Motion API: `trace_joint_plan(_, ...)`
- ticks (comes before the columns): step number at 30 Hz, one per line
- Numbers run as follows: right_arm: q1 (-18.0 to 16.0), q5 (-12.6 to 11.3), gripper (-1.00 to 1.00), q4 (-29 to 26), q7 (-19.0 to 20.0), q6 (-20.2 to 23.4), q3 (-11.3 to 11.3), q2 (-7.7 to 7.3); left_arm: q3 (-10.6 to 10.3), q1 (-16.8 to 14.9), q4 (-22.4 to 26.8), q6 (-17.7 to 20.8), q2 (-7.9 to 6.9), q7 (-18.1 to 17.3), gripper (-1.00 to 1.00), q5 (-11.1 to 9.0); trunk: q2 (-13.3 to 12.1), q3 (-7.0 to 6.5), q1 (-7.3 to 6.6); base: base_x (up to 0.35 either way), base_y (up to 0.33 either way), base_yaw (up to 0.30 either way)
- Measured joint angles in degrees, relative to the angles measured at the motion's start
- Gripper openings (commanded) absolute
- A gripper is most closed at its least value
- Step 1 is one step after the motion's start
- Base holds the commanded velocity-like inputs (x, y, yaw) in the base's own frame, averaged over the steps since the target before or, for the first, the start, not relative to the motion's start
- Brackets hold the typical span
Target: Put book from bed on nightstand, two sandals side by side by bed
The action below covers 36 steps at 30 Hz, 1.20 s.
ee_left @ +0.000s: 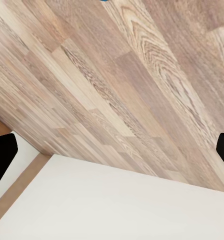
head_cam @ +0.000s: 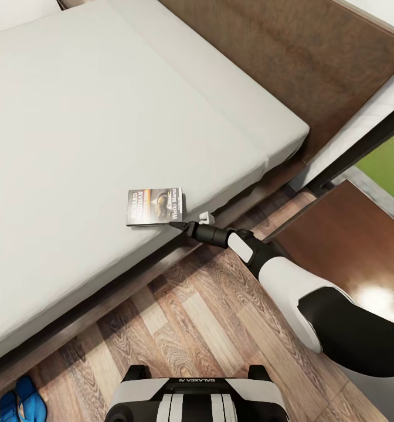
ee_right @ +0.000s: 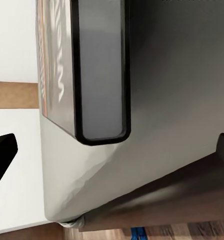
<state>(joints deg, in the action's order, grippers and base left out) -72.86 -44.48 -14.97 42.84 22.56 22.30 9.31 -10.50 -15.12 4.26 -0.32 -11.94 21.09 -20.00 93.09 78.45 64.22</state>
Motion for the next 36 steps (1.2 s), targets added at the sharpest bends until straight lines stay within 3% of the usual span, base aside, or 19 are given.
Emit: trace_joint_plan(36,-0.8,0.0,1.0,-0.2,0.0,0.1,0.1,0.63,0.0,0.0,0.0,0.0,0.0,0.0,1.0,0.0,0.0,0.0,0.0,0.0,0.0,0.0)
